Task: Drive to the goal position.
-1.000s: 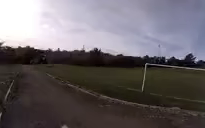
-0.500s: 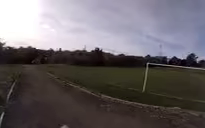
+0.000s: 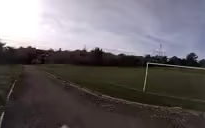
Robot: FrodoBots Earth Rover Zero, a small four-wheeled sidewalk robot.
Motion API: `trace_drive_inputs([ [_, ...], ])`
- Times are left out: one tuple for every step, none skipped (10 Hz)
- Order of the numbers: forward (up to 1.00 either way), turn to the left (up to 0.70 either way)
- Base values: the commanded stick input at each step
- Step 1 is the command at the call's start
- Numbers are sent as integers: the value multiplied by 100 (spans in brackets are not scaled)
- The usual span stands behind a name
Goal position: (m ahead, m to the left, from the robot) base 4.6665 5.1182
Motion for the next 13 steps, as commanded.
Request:
trace_drive_inputs([
  [68,0],
  [59,0],
  [37,0],
  [0,0],
  [0,0],
  [0,20],
  [0,63],
  [0,70],
  [0,70],
  [0,70],
  [0,70],
  [0,70],
  [0,70],
])
